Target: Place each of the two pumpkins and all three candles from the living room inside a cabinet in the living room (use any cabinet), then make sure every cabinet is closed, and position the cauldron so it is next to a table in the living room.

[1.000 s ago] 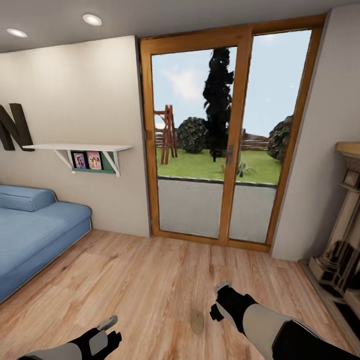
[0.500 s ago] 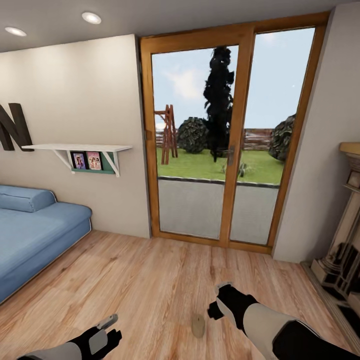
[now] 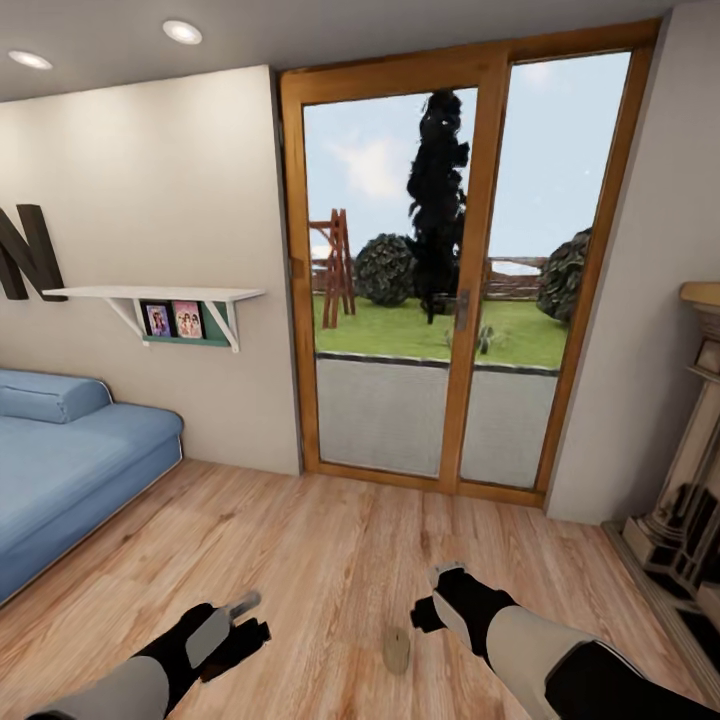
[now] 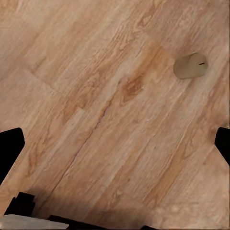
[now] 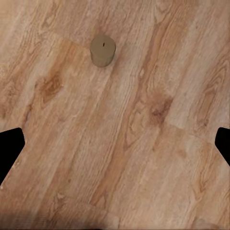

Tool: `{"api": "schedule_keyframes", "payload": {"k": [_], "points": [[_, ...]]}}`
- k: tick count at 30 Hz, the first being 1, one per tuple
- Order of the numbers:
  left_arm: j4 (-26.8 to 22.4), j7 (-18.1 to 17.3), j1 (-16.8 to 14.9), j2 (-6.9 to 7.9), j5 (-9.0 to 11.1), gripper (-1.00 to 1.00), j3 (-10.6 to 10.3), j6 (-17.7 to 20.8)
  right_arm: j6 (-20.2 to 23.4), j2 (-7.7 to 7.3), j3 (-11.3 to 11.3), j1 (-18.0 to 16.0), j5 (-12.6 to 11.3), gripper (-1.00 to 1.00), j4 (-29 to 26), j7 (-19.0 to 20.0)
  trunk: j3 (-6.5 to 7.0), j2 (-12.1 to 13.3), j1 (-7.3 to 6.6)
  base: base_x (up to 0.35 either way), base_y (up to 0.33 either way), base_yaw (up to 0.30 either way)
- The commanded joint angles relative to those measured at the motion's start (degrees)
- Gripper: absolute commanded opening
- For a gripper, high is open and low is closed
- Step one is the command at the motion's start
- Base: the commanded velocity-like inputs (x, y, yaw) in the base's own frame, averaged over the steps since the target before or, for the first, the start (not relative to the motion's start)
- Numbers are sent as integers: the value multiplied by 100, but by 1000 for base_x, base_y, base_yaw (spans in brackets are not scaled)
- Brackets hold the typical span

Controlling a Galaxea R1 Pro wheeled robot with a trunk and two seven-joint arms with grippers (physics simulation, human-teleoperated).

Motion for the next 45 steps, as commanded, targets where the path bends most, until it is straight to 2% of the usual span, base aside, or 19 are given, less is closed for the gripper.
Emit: {"api": "schedule_keyframes", "payload": {"k": [1, 6, 13, 16, 18, 19, 21, 23, 27, 33, 45], "points": [[-283, 56, -3, 6, 35, 100, -40, 216, 27, -1, -21, -6, -133, 100, -10, -42, -27, -48, 23, 0, 0, 0], [-542, 79, -41, -13, -29, 100, -38, 664, 24, -4, -304, -18, -335, 100, -10, -78, -117, -248, 133, 0, 0, 0], [-616, 85, -152, -104, -37, 100, -36, 795, 19, -5, -379, -52, -385, 100, -10, -152, -242, -529, 286, 0, 0, 0], [-778, 85, -369, -112, -34, 100, -36, 876, -41, 1, -373, -54, -387, 100, -10, -154, -296, -649, 352, 0, 0, 0], [-1001, 115, -472, -114, -36, 100, -36, 978, -229, 8, -361, -54, -381, 100, -7, -155, -332, -730, 396, 0, 0, 0], [-1347, 304, -518, -115, -36, 100, -33, 1110, -437, 24, -331, -49, -367, 100, -2, -153, -350, -770, 418, 0, 0, 0], [-1558, 484, -529, -116, -36, 100, -31, 1210, -512, 34, -320, -48, -357, 100, 1, -151, -386, -850, 462, 0, 0, 0], [-1990, 972, -541, -134, -22, 100, -28, 1492, -598, 44, -305, -45, -337, 100, 10, -142, -422, -930, 506, 0, 0, 0], [-2568, 1625, -547, -215, -4, 100, -25, 1942, -645, 49, -297, -40, -323, 100, 15, -113, -494, -1091, 594, 0, 0, 0], [-2884, 1934, -549, -280, -18, 100, -39, 2220, -660, 51, -290, -30, -320, 100, 10, -99, -601, -1331, 726, 0, 0, 0], [-2919, 1997, -547, -320, -28, 100, -67, 2265, -665, 47, -289, -28, -316, 100, 16, -96, -832, -1812, 989, 56, 0, 58]]}}
